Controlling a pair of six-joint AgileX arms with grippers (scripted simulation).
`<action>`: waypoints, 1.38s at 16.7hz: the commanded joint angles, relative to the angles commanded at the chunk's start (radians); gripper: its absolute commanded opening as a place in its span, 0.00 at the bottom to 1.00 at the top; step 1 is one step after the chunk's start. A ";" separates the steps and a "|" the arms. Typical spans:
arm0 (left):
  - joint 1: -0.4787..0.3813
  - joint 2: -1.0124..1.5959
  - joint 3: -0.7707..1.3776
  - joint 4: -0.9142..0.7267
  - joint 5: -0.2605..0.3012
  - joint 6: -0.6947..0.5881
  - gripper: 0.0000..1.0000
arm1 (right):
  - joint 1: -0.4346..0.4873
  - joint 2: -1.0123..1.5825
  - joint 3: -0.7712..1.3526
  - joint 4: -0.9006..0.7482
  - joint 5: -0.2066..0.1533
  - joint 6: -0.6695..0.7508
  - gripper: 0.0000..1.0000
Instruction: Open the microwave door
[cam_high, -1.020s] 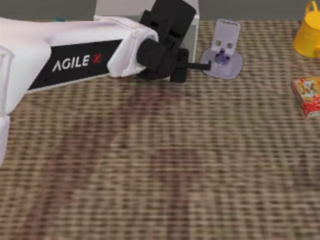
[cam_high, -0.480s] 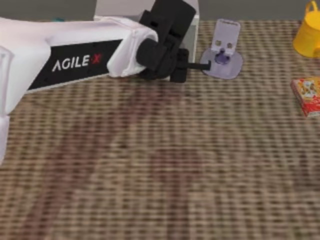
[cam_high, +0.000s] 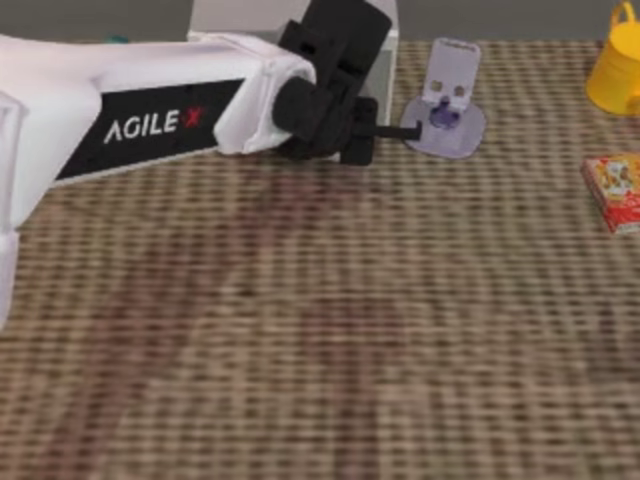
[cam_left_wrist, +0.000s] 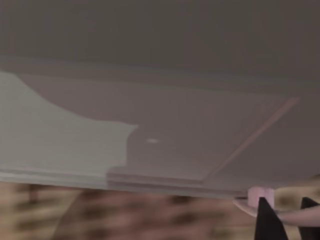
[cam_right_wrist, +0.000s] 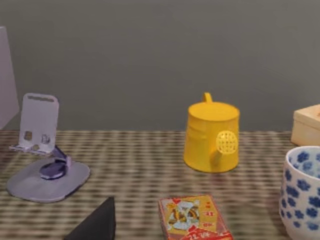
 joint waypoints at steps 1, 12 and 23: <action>-0.009 0.002 0.005 0.000 0.008 -0.005 0.00 | 0.000 0.000 0.000 0.000 0.000 0.000 1.00; 0.007 -0.026 -0.041 0.023 0.026 0.034 0.00 | 0.000 0.000 0.000 0.000 0.000 0.000 1.00; 0.007 -0.026 -0.041 0.023 0.026 0.034 0.00 | 0.000 0.000 0.000 0.000 0.000 0.000 1.00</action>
